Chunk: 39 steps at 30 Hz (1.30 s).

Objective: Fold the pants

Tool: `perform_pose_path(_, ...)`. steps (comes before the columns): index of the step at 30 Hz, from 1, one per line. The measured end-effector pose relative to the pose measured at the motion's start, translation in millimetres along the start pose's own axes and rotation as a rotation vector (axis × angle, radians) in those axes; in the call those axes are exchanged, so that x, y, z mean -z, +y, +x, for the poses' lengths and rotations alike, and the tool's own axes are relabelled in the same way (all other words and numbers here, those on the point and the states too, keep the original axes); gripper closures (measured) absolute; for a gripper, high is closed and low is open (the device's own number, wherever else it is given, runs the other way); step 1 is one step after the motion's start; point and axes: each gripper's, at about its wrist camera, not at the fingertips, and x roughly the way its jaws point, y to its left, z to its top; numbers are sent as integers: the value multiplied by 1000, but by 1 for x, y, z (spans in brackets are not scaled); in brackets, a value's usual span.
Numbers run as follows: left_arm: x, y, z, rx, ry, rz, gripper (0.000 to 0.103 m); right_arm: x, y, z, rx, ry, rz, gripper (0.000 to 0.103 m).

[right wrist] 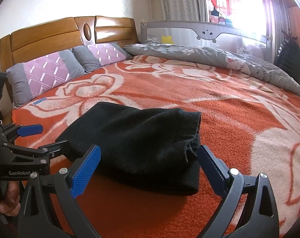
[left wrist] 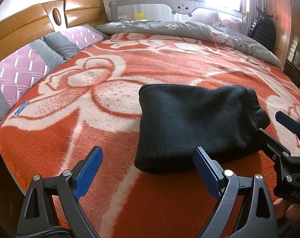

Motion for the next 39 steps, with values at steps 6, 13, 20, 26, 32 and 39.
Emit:
perform_pose_path(6,-2,-1,2,6,2,2,10,0,-4,2,3,1,18,5)
perform_pose_path(13,-3,-3,1,4,-3,6,10,1,-6,2,7,-1,27,5)
perform_pose_path(20,-5,-4,0,7,-3,8,10,-1,-6,2,10,-4,28,5)
perform_pose_path(26,-9,-6,-2,7,-4,12,10,-2,-8,-1,13,-8,40,5)
perform_pose_path(32,-9,-6,-2,6,-5,12,10,-2,-8,-1,13,-9,40,5)
perform_pose_path(39,-10,-7,-3,9,-8,15,10,-4,-5,-1,12,-13,40,5)
